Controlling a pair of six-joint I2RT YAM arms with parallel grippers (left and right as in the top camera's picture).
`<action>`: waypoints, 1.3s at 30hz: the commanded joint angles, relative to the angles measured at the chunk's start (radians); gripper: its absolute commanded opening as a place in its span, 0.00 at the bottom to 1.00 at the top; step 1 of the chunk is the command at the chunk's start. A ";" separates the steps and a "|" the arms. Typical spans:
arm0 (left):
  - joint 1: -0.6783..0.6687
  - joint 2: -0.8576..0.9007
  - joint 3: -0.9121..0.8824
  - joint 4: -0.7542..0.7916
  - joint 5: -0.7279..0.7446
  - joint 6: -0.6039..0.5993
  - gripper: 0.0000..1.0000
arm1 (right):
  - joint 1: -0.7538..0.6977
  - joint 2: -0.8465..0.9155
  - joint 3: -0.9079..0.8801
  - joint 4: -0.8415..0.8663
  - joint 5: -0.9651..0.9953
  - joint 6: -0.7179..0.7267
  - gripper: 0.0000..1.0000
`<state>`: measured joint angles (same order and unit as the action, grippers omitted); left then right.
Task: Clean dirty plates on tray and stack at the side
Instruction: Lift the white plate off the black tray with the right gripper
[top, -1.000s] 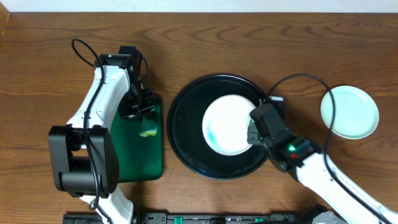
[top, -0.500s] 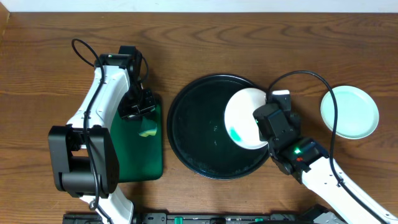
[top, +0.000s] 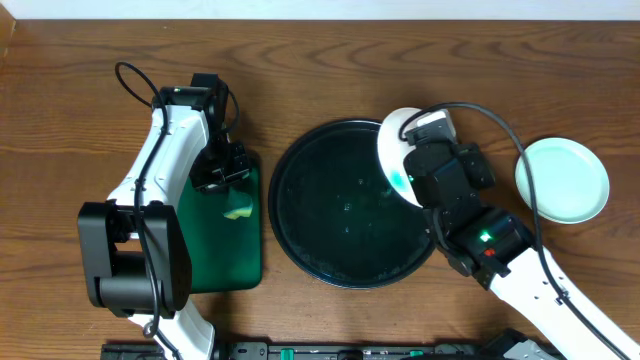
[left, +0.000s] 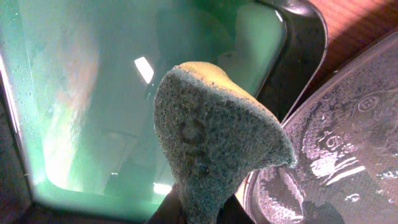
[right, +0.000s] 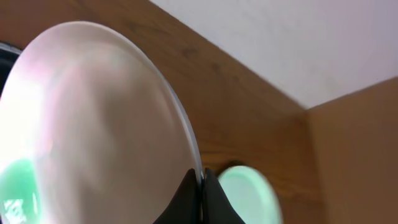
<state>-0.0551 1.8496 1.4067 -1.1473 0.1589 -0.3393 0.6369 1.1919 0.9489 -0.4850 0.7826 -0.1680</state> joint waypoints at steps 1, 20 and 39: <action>0.000 -0.009 0.002 -0.001 0.010 0.006 0.07 | 0.011 0.025 0.018 -0.019 0.082 -0.180 0.01; 0.000 -0.009 0.002 0.013 0.010 0.006 0.07 | 0.144 0.162 0.018 0.031 0.357 -0.492 0.01; 0.000 -0.009 0.002 0.016 0.009 0.014 0.07 | 0.189 0.169 0.018 0.133 0.448 -0.641 0.01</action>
<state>-0.0551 1.8496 1.4067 -1.1282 0.1589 -0.3389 0.8093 1.3548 0.9489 -0.3656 1.1812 -0.7765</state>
